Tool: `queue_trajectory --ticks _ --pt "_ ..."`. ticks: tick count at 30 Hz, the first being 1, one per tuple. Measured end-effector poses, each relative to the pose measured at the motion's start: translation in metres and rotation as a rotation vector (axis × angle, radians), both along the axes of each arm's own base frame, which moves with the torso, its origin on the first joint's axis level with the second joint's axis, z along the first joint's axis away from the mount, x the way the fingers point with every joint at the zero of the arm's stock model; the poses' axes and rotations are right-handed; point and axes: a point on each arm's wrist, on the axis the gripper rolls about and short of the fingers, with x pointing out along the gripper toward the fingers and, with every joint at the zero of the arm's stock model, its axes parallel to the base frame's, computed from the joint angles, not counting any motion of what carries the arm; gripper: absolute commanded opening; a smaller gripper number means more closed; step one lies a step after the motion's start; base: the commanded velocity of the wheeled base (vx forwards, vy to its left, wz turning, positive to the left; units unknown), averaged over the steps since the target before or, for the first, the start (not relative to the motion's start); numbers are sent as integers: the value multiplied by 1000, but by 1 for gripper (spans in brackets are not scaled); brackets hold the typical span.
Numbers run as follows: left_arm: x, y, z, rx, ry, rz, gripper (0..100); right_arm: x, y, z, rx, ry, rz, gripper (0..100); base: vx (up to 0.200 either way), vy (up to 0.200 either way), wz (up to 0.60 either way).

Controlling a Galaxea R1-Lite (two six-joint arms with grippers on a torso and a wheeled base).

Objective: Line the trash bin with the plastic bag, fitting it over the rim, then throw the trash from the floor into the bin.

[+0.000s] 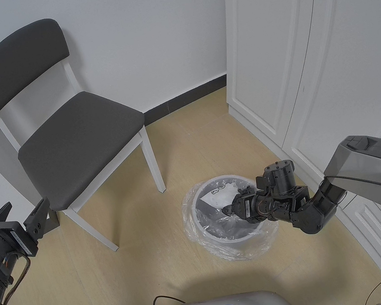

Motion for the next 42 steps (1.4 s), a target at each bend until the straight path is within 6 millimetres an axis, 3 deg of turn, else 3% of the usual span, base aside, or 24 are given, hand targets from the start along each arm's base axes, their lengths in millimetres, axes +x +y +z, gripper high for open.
queue_trajectory --ticks 7,16,28,42 --pt "0 0 0 0 2 -1 100 12 7 -20 0 5 -42 0 0 0 0" --pt "0 0 -2 2 6 -2 100 7 16 -34 -19 37 -25 0 0 0 0" --pt "0 0 -2 2 6 -2 100 -37 53 -13 -39 13 53 0 0 0 0" --pt "-1 0 -2 3 7 -3 100 -66 75 -2 -87 -17 64 0 0 0 0"
